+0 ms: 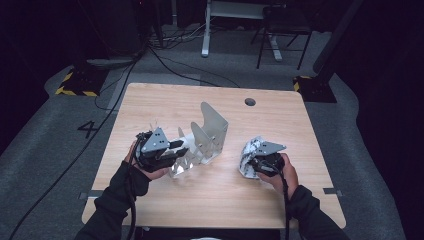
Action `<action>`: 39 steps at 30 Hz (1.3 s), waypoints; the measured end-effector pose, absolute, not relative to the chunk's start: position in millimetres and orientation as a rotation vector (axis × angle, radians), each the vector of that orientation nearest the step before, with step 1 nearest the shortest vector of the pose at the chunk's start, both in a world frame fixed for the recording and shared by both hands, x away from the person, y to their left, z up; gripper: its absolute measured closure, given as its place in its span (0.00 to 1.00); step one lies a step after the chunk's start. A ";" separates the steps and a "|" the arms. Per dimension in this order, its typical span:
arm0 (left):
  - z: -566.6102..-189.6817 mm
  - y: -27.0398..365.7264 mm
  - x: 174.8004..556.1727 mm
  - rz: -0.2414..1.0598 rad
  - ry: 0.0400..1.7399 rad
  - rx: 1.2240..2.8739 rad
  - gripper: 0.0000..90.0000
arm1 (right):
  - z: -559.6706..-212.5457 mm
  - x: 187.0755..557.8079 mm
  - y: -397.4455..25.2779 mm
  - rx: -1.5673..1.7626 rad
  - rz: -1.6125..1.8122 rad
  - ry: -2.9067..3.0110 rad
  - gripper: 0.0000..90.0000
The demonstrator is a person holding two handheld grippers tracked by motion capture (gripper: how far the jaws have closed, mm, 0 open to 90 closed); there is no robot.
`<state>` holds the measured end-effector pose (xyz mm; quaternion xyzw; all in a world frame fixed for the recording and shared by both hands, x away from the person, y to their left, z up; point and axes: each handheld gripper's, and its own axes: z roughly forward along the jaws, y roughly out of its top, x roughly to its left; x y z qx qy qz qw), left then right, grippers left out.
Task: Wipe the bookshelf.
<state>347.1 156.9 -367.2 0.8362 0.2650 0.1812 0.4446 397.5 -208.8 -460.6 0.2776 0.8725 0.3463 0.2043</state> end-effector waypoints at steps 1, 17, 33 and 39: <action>-368.4 154.9 347.8 0.454 0.670 2.073 0.68 | -460.7 397.4 -208.5 0.771 0.965 2.436 0.84; -385.4 149.2 353.4 0.439 0.687 2.052 0.80 | -463.4 395.7 -204.0 0.753 0.940 2.468 0.83; -385.4 141.1 334.0 0.290 0.497 2.081 0.94 | -441.4 387.1 -207.4 0.721 1.064 2.407 0.84; -384.7 147.0 318.8 0.190 0.395 2.099 0.94 | -419.9 373.3 -203.3 0.669 1.158 2.351 0.84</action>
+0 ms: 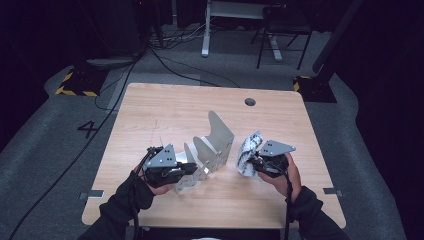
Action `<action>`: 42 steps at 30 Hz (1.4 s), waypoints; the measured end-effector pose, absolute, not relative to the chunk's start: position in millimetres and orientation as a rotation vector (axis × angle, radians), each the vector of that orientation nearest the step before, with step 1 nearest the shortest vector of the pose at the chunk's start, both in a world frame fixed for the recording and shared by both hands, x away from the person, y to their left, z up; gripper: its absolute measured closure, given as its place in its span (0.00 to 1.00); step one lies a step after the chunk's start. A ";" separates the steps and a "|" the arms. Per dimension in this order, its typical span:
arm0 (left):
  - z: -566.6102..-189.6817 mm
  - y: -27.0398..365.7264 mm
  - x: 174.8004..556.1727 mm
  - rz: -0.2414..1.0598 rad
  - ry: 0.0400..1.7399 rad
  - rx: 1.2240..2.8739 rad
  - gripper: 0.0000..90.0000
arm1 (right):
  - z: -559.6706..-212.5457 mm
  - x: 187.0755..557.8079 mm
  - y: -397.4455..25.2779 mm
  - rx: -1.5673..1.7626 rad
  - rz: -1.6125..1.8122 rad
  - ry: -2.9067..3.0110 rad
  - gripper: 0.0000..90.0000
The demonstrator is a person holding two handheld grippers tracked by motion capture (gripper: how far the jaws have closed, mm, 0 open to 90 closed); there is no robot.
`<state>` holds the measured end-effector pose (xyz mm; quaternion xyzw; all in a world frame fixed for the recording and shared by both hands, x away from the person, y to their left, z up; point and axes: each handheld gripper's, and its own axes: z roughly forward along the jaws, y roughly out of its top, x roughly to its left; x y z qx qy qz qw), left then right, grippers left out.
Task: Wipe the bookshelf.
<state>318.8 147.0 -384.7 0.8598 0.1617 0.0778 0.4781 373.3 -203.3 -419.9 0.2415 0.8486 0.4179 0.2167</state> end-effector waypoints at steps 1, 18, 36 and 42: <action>-384.5 148.3 316.0 0.186 0.383 2.103 0.94 | -417.1 370.0 -201.2 0.653 1.168 2.352 0.84; -385.7 153.0 315.2 0.231 0.396 2.099 0.94 | -435.1 358.0 -158.0 0.513 1.007 2.437 0.84; -386.5 150.1 315.6 0.245 0.402 2.089 0.94 | -415.3 346.9 -154.1 0.470 1.163 2.356 0.84; -386.5 148.9 316.0 0.247 0.405 2.090 0.94 | -418.3 347.3 -145.5 0.458 1.166 2.358 0.84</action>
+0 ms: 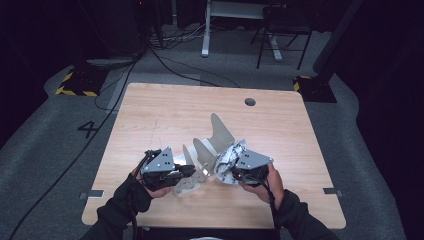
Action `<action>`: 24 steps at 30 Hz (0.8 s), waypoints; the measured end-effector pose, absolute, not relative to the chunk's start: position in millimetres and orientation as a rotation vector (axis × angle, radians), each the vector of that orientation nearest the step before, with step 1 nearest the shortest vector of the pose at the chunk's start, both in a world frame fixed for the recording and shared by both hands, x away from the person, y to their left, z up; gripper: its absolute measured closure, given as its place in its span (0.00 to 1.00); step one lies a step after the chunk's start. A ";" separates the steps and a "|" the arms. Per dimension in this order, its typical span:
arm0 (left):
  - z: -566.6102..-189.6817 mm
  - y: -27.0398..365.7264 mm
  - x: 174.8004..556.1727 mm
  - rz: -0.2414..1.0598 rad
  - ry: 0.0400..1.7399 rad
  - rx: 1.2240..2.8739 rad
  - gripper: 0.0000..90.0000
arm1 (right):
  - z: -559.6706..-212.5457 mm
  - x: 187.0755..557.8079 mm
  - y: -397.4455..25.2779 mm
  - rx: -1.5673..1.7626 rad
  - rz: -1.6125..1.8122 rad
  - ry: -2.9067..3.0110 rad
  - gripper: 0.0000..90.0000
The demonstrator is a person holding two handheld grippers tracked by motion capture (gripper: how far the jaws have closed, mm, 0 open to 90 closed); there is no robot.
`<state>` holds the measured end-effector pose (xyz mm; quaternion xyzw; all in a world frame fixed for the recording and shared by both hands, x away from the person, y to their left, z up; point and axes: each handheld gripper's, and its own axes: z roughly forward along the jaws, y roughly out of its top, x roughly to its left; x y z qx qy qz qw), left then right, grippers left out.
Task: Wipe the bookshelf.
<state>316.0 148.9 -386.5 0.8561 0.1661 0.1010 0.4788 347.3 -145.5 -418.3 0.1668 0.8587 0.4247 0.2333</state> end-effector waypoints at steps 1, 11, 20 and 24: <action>-386.4 148.7 316.0 0.248 0.404 2.091 0.93 | -420.4 348.1 -145.1 0.459 1.161 2.371 0.84; -386.5 147.8 315.8 0.256 0.401 2.092 0.93 | -468.1 360.9 -131.9 0.422 0.954 2.568 0.84; -386.5 147.5 315.4 0.261 0.404 2.093 0.93 | -473.3 361.8 -132.0 0.423 0.941 2.576 0.84; -386.5 146.5 315.7 0.263 0.404 2.091 0.93 | -435.7 349.5 -136.3 0.363 1.109 2.459 0.84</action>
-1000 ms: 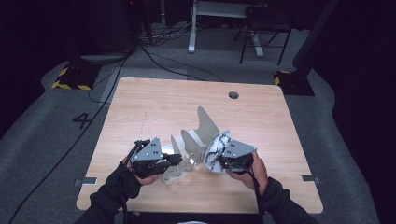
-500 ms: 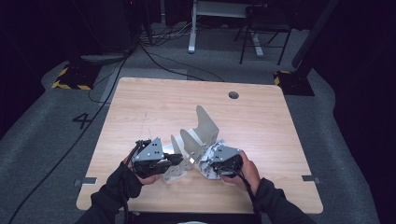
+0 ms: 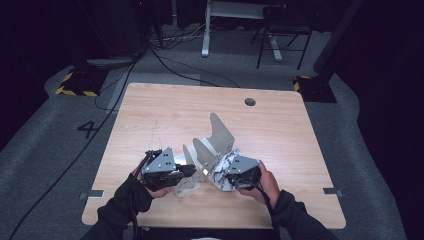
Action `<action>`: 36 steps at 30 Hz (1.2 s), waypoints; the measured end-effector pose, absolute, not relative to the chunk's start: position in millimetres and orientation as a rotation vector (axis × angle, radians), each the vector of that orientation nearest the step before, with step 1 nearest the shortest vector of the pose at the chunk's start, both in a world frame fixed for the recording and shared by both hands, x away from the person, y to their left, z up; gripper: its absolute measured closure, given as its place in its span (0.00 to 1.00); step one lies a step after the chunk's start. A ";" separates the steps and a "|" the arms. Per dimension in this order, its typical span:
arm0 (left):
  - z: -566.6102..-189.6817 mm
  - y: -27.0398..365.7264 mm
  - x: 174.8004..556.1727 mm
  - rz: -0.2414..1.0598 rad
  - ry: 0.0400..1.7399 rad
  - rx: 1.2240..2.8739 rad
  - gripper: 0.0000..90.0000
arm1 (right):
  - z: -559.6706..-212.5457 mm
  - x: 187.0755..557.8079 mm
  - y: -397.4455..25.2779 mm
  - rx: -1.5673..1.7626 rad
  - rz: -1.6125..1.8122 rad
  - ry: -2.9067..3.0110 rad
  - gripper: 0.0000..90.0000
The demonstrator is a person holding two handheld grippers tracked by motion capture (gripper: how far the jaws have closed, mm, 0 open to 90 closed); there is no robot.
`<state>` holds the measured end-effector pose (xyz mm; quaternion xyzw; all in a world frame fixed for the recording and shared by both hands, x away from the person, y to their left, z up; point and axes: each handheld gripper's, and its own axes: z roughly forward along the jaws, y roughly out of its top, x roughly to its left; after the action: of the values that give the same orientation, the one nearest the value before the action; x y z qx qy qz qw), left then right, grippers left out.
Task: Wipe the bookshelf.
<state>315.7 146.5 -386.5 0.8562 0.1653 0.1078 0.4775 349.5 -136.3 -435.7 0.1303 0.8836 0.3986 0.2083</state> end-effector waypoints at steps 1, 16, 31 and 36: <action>-386.5 146.2 315.8 0.266 0.403 2.091 0.93 | -429.8 347.1 -136.6 0.363 1.139 2.441 0.84; -386.5 145.5 315.9 0.271 0.407 2.092 0.93 | -463.9 335.6 -102.7 0.222 1.043 2.581 0.84; -385.6 148.1 317.1 0.290 0.421 2.111 0.93 | -459.4 375.5 -167.8 0.548 1.009 2.492 0.84; -383.2 153.1 318.5 0.368 0.432 2.164 0.92 | -458.2 379.0 -181.8 0.608 1.015 2.479 0.84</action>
<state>318.5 153.1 -383.2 0.8701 0.1738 0.1481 0.4368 379.0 -181.8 -458.2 0.2170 0.8850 0.3623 0.1961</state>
